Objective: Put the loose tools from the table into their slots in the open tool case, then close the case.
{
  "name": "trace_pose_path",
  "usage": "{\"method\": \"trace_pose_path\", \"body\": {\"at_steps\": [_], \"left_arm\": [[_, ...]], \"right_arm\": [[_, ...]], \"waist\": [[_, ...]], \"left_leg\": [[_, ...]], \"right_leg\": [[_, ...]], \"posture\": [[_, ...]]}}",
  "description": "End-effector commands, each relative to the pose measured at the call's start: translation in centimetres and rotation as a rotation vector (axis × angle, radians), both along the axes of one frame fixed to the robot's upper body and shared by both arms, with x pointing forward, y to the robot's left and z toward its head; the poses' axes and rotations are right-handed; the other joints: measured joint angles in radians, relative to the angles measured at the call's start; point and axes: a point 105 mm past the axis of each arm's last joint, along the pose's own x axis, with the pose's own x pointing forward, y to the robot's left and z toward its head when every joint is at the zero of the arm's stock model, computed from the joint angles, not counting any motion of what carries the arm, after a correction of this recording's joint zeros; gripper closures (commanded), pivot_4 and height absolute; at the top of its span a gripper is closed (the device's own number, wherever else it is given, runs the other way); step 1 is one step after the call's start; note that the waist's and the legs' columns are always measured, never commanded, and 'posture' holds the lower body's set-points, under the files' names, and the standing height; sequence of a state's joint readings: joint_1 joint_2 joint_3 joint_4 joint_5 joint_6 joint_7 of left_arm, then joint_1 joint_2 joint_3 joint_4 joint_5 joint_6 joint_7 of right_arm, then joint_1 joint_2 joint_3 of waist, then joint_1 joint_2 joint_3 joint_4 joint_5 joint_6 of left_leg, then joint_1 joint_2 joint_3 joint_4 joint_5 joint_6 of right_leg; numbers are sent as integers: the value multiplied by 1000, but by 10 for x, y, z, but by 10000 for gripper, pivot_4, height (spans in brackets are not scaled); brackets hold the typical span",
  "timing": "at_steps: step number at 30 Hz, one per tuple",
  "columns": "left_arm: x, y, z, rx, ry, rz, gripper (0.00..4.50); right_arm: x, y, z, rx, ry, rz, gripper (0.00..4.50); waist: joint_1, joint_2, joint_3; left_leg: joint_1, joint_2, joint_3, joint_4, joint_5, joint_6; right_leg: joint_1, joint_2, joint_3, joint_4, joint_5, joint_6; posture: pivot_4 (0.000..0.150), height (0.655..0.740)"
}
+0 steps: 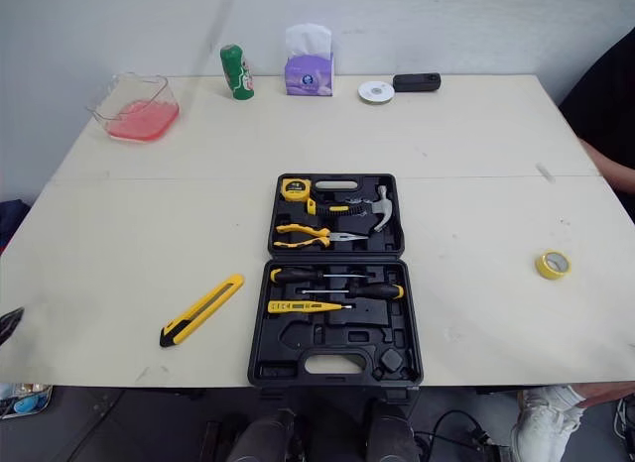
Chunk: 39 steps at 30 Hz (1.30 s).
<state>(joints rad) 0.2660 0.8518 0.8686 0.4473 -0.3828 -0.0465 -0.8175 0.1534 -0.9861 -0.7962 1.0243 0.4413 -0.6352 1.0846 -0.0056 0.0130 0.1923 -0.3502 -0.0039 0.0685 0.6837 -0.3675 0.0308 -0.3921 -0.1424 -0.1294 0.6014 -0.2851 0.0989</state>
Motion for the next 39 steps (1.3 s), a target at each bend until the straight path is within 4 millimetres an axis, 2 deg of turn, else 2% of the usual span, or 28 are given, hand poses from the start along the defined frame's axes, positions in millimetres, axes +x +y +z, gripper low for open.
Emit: {"method": "trace_pose_path", "body": {"at_steps": [1, 6, 9, 12, 17, 20, 24, 28, 31, 32, 36, 39], "left_arm": [[-7, 0, 12, 40, -30, 0, 855], [-6, -4, 17, 50, -46, -13, 855], [2, -19, 23, 60, -44, -87, 855], [16, -43, 36, 73, -66, -189, 855], [36, -90, 47, 78, -42, -389, 855], [39, -113, 47, 63, 0, -485, 855], [41, -156, 52, 39, 92, -661, 855], [40, -188, 46, -52, 235, -726, 855], [40, -205, 39, -54, 274, -767, 855], [40, -207, 39, -53, 272, -773, 855], [53, -208, 17, -32, 322, -648, 855], [61, -215, 3, -11, 353, -638, 855]], "right_arm": [[-1, 0, 9, -35, -55, -3, 0], [-4, 1, 8, -19, -58, 8, 0], [5, 8, 9, -17, -61, 68, 0], [22, 24, 8, 15, -78, 180, 0], [63, 71, 21, 69, -161, 450, 0], [76, 92, 28, 85, -185, 554, 0], [90, 133, 32, 106, -166, 748, 0], [93, 183, 35, 134, -144, 973, 0], [94, 218, 44, 147, -170, 1114, 0], [94, 222, 45, 150, -175, 1128, 0], [84, 259, 48, 188, -161, 1293, 0], [77, 278, 43, 177, -122, 1397, 0]], "waist": [[0, 0, 0], [2, 1, -1], [1, 1, -1], [0, 0, -1], [-2, 1, -1], [-4, 2, 0], [0, 2, 0], [5, 2, 0], [5, 4, 1], [4, 4, 1], [6, 4, 1], [8, 3, 1]], "left_leg": [[0, 0, 0, 0, 0, 0], [0, 0, 0, -1, 0, -1], [0, 0, 0, -1, 0, 0], [0, 0, 0, -1, 0, 0], [1, 0, 0, -1, 0, 0], [0, 0, 0, -1, 3, 4], [-1, 0, 0, -1, 3, 5], [-1, 0, -1, -1, 3, 5], [-1, 0, -1, -1, 3, 5], [-1, 0, -1, -1, 3, 5], [-1, 0, -1, -1, 4, 4], [-1, 0, -1, -1, 4, 4]], "right_leg": [[0, 0, 0, 0, 0, 0], [0, 0, 0, 0, 0, 0], [0, 0, 0, 0, 0, 0], [0, 0, 0, 0, 0, 0], [0, 0, 0, 1, 0, -1], [0, 1, 0, 1, 0, -1], [-1, 1, 0, 1, 0, -1], [-1, 1, 0, 1, 0, -1], [-1, 1, 0, 1, 0, -1], [-1, 2, 0, 2, 0, -1], [-1, 3, 0, 4, 0, -1], [0, 4, 0, 4, 0, -1]], "posture": [[1500, 7400], [1500, 7400], [1500, 7400], [1500, 7400], [1500, 7400], [1500, 7400], [1500, 7400], [1500, 7400], [1500, 7400], [1500, 7400], [1500, 7400], [1500, 7400]]}}
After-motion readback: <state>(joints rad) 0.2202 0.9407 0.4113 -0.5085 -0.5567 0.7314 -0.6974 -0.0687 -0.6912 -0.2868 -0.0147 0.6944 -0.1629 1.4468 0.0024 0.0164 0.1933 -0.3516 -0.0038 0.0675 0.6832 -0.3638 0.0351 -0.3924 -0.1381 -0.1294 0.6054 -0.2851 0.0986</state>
